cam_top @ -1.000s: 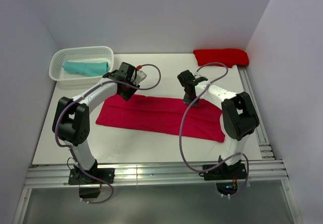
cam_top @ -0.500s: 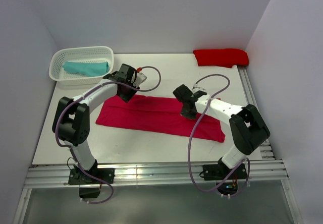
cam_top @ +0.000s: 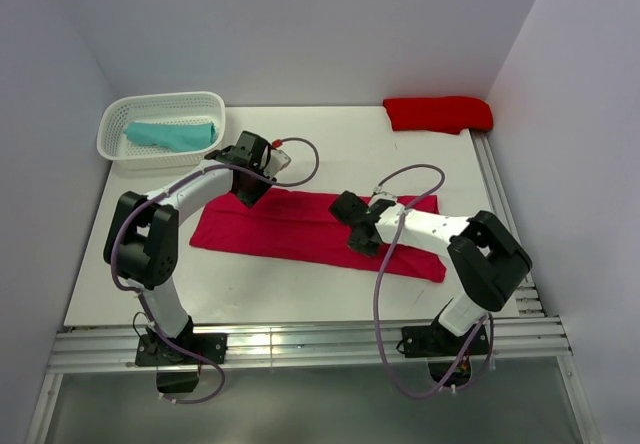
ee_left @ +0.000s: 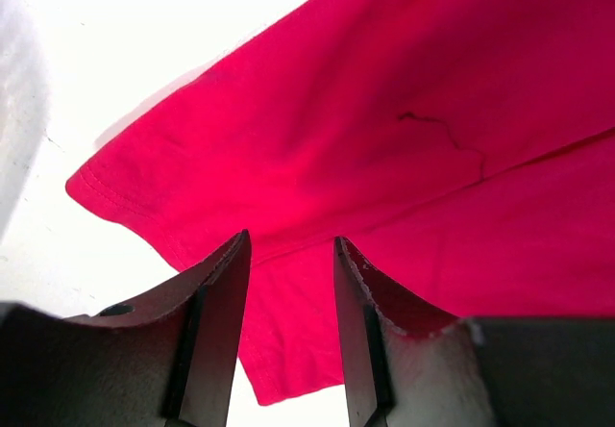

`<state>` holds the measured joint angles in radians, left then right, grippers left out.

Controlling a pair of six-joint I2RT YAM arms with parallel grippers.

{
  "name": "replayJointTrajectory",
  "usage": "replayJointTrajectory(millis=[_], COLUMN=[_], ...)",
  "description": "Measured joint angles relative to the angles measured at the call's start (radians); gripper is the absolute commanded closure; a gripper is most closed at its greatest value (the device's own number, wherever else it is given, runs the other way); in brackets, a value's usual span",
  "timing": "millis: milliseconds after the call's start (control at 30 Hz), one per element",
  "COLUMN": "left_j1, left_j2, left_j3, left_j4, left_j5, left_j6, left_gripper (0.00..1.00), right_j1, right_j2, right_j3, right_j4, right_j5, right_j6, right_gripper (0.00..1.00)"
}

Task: Roll the t-shirts
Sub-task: Fold the tshirt

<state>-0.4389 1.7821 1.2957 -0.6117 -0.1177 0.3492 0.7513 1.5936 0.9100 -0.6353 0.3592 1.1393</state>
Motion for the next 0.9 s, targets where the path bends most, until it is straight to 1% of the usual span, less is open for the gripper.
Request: replayJointTrajectory(millis=[33, 133, 167, 233, 400, 467, 567, 700, 900], left_j1=[0.0, 0.0, 0.0, 0.0, 0.0, 0.0, 0.0, 0.0, 0.0], left_j2=[0.0, 0.0, 0.0, 0.0, 0.0, 0.0, 0.0, 0.0, 0.0], left_j3=[0.0, 0.0, 0.0, 0.0, 0.0, 0.0, 0.0, 0.001, 0.01], left_j4=[0.002, 0.003, 0.003, 0.003, 0.002, 0.002, 0.001, 0.0, -0.006], left_j5=[0.0, 0.0, 0.0, 0.0, 0.002, 0.002, 0.004, 0.012, 0.018], left_j6=[0.001, 0.004, 0.004, 0.004, 0.004, 0.004, 0.004, 0.004, 0.004], left_gripper=[0.55, 0.55, 0.55, 0.55, 0.55, 0.55, 0.55, 0.55, 0.55], right_j1=[0.002, 0.01, 0.012, 0.014, -0.014, -0.061, -0.164, -0.28, -0.335], right_j2=[-0.003, -0.029, -0.048, -0.091, -0.182, -0.187, -0.182, -0.151, -0.034], right_j3=[-0.001, -0.004, -0.008, -0.014, -0.001, 0.016, 0.023, 0.027, 0.072], right_j4=[-0.001, -0.001, -0.002, -0.01, -0.055, -0.066, -0.066, -0.06, -0.047], right_j5=[0.001, 0.004, 0.007, 0.017, 0.058, 0.073, 0.084, 0.1, 0.107], right_j6=[0.006, 0.022, 0.024, 0.034, 0.019, -0.002, -0.051, -0.119, -0.194], right_gripper=[0.72, 0.65, 0.58, 0.54, 0.55, 0.55, 0.55, 0.57, 0.59])
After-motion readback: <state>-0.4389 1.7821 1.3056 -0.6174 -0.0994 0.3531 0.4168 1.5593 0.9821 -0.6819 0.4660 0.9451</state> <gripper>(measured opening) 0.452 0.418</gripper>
